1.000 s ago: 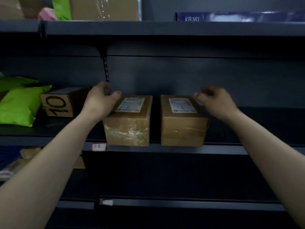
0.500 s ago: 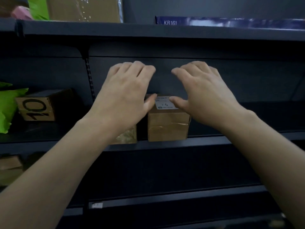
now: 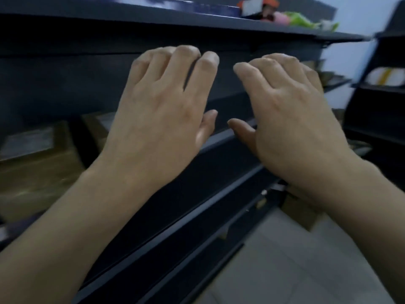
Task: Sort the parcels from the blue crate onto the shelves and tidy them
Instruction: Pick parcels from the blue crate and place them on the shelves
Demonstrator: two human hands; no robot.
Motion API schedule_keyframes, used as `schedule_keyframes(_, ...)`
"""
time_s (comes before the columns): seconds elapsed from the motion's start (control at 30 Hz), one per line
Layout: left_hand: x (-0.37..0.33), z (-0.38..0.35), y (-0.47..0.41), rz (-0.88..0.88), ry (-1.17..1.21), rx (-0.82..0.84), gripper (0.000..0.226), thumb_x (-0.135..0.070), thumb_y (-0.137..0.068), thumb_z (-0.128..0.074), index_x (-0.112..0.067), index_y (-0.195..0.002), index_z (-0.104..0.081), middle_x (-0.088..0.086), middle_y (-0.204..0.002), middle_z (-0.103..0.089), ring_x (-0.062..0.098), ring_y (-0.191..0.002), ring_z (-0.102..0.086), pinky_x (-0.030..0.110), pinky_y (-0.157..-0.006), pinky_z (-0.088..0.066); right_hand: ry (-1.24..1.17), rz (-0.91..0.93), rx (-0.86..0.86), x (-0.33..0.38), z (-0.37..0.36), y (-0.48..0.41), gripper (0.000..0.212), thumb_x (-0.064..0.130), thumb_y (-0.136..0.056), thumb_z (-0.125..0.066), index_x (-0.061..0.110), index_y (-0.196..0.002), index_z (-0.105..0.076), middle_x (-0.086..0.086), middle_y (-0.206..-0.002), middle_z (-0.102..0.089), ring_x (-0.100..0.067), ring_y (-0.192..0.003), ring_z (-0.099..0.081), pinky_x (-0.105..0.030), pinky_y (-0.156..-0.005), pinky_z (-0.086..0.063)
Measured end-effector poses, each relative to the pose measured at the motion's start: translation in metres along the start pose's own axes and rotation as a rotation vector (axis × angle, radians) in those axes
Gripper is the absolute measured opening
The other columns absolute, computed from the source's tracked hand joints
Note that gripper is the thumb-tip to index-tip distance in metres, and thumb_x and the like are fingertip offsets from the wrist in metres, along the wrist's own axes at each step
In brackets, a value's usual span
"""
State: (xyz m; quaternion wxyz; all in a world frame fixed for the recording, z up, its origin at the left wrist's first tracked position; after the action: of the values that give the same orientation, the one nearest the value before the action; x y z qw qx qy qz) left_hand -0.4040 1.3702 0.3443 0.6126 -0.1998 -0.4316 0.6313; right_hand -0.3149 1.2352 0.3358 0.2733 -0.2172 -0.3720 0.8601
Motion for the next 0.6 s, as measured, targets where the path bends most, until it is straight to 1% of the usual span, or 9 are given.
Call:
schedule_keyframes(0.1, -0.046, -0.010, -0.015, -0.126, 0.172, -0.055, 0.052, -0.028, -0.086, -0.054, 0.000, -0.129, -0.045, 0.023, -0.122, -0.053, 0.041, -0.112, -0.050, 0.050, -0.098, -0.035, 0.098, -0.112, 0.024, -0.039, 0.025, 0.036, 0.064, 0.023, -0.073, -0.078, -0.001, -0.127, -0.054, -0.022, -0.122, -0.059, -0.042, -0.119, -0.049, -0.051, -0.099, -0.035)
schedule_keyframes(0.17, -0.084, -0.019, -0.029, -0.184, 0.280, -0.096, 0.051, -0.027, -0.085, -0.053, 0.000, -0.127, -0.048, 0.022, -0.120, -0.055, 0.041, -0.111, -0.051, 0.051, -0.097, -0.036, 0.170, -0.202, 0.039, -0.066, 0.042, 0.061, 0.064, 0.023, -0.072, -0.077, -0.001, -0.127, -0.054, -0.021, -0.120, -0.060, -0.042, -0.118, -0.050, -0.050, -0.099, -0.034)
schedule_keyframes(0.27, -0.151, -0.034, -0.057, -0.209, 0.458, -0.192, 0.046, -0.024, -0.078, -0.051, 0.003, -0.114, -0.061, 0.023, -0.108, -0.063, 0.043, -0.099, -0.059, 0.052, -0.085, -0.045, 0.283, -0.331, 0.075, -0.107, 0.068, 0.102, 0.066, 0.024, -0.073, -0.077, 0.001, -0.130, -0.053, -0.020, -0.122, -0.059, -0.041, -0.120, -0.049, -0.051, -0.101, -0.035)
schedule_keyframes(0.33, -0.198, -0.041, -0.073, -0.277, 0.548, -0.218, 0.046, -0.023, -0.076, -0.051, 0.004, -0.110, -0.063, 0.023, -0.105, -0.064, 0.043, -0.095, -0.061, 0.053, -0.082, -0.047, 0.356, -0.410, 0.094, -0.135, 0.085, 0.130, 0.067, 0.025, -0.075, -0.077, 0.001, -0.132, -0.051, -0.020, -0.124, -0.059, -0.040, -0.121, -0.049, -0.051, -0.102, -0.035)
schedule_keyframes(0.43, -0.272, -0.044, -0.094, -0.360, 0.678, -0.217, 0.045, -0.021, -0.075, -0.055, 0.004, -0.112, -0.063, 0.022, -0.107, -0.064, 0.042, -0.097, -0.060, 0.050, -0.084, -0.043, 0.467, -0.516, 0.117, -0.181, 0.111, 0.174, 0.065, 0.024, -0.075, -0.077, -0.001, -0.130, -0.052, -0.021, -0.119, -0.060, -0.041, -0.118, -0.051, -0.053, -0.100, -0.038)
schedule_keyframes(0.5, -0.320, -0.040, -0.107, -0.418, 0.733, -0.256, 0.046, -0.022, -0.075, -0.051, 0.005, -0.111, -0.063, 0.023, -0.105, -0.064, 0.042, -0.096, -0.061, 0.040, -0.085, -0.034, 0.522, -0.576, 0.129, -0.212, 0.132, 0.203, 0.064, 0.023, -0.075, -0.078, -0.001, -0.128, -0.053, -0.021, -0.117, -0.060, -0.041, -0.115, -0.052, -0.053, -0.098, -0.039)
schedule_keyframes(0.53, -0.343, -0.038, -0.114, -0.452, 0.756, -0.267, 0.047, -0.023, -0.076, -0.050, 0.005, -0.112, -0.061, 0.023, -0.106, -0.063, 0.042, -0.096, -0.060, 0.040, -0.087, -0.030, 0.545, -0.600, 0.136, -0.227, 0.142, 0.217, 0.063, 0.023, -0.075, -0.078, -0.001, -0.127, -0.054, -0.021, -0.116, -0.060, -0.041, -0.114, -0.052, -0.053, -0.097, -0.039)
schedule_keyframes(0.6, -0.388, -0.034, -0.126, -0.539, 0.789, -0.245, 0.049, -0.026, -0.081, -0.053, 0.002, -0.121, -0.054, 0.022, -0.113, -0.059, 0.041, -0.104, -0.055, 0.039, -0.093, -0.030, 0.585, -0.649, 0.146, -0.256, 0.161, 0.243, 0.061, 0.022, -0.075, -0.078, -0.001, -0.126, -0.054, -0.021, -0.115, -0.061, -0.041, -0.113, -0.052, -0.053, -0.097, -0.039)
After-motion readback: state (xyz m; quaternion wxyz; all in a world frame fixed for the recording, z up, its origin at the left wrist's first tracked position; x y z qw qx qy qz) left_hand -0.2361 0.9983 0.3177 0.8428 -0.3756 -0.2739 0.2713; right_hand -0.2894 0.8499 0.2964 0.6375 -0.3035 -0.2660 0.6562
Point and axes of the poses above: each hand's wrist, its own y-axis away from the middle knuckle, its own z-axis out of the back of the hand, x = y × z, the point moved 1 cm from there along -y, towards the middle knuckle
